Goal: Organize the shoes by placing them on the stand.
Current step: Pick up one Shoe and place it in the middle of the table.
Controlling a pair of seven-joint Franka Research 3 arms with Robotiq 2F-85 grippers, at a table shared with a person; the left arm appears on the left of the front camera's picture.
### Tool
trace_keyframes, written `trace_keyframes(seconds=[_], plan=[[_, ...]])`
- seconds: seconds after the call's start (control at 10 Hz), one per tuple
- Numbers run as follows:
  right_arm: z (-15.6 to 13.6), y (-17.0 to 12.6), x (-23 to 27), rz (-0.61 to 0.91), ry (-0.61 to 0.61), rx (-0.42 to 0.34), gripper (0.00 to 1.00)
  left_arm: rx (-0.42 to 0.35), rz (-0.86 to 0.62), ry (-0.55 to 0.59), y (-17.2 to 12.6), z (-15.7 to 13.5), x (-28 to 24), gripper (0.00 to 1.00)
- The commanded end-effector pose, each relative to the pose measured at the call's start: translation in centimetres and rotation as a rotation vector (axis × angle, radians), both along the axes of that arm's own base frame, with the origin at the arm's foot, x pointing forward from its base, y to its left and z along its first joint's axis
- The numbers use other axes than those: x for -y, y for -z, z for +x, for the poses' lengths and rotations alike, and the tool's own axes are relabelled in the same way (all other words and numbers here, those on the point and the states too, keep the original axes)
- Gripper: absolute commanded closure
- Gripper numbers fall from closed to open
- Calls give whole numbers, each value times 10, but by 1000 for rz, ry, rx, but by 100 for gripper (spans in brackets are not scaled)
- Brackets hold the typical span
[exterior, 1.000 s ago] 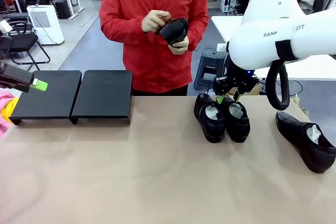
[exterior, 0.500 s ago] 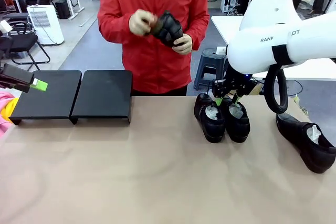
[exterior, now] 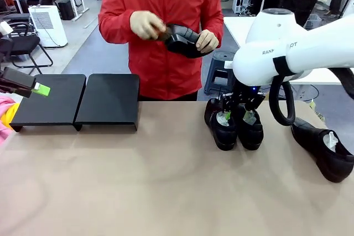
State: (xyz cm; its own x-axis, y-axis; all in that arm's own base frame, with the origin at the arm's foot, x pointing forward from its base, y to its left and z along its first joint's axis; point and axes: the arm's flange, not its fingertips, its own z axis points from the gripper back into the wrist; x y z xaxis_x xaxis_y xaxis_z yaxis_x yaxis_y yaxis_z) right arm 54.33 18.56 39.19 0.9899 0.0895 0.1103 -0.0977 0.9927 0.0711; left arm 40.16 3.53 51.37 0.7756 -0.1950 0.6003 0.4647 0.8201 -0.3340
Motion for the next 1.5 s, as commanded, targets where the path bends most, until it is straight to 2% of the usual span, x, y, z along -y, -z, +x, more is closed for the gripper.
trace_keyframes(seconds=[0.0,1.2,1.3,1.4], plan=[[9,-5,-3,38,-16,8,38,8,-18,10,0,1,-1,0],[30,32,-8,56,21,-60,38,8,-18,10,0,1,-1,0],[30,33,-8,51,12,-60,50,8,-18,10,0,1,-1,0],[31,34,-8,48,11,-65,69,8,-18,10,0,1,-1,0]])
